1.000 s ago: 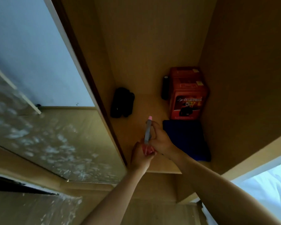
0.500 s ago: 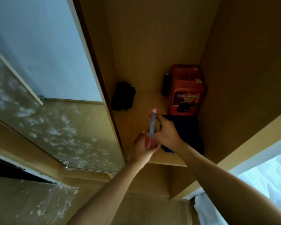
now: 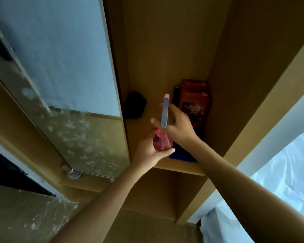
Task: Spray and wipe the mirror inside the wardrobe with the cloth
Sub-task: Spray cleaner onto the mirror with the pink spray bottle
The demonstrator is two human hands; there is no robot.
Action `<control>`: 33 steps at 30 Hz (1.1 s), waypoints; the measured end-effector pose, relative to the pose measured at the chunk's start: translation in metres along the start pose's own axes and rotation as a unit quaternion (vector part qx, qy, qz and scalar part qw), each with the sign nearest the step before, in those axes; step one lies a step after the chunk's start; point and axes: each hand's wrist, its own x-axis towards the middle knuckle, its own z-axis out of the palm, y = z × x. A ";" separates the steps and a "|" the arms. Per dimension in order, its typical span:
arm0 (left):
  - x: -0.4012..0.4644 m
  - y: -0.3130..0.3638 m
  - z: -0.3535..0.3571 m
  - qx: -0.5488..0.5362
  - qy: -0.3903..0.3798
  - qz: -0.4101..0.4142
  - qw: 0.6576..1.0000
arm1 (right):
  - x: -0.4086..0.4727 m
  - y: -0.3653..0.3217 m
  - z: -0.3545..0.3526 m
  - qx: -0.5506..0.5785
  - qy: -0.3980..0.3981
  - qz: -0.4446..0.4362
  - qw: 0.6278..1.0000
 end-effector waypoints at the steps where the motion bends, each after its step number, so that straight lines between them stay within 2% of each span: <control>1: -0.002 0.005 -0.003 0.004 0.003 0.012 1.000 | -0.003 -0.007 0.001 -0.001 0.014 -0.017 1.000; 5: -0.013 0.023 -0.018 0.003 0.002 0.040 0.999 | -0.015 -0.031 0.009 -0.007 0.066 -0.064 0.996; 14: -0.049 0.047 -0.063 0.014 0.008 0.086 0.996 | -0.033 -0.087 0.032 -0.018 0.080 -0.113 0.990; 18: -0.079 0.049 -0.112 0.003 0.016 0.086 0.996 | -0.041 -0.128 0.074 -0.005 0.106 -0.129 0.986; 23: -0.120 0.048 -0.177 0.002 0.037 0.083 0.996 | -0.052 -0.179 0.131 0.064 0.133 -0.118 0.982; 29: -0.164 0.052 -0.254 -0.037 0.052 0.076 0.995 | -0.061 -0.242 0.196 0.100 0.124 -0.128 0.979; 33: -0.179 0.052 -0.298 -0.007 0.061 0.064 0.996 | -0.057 -0.274 0.227 0.110 0.119 -0.132 0.978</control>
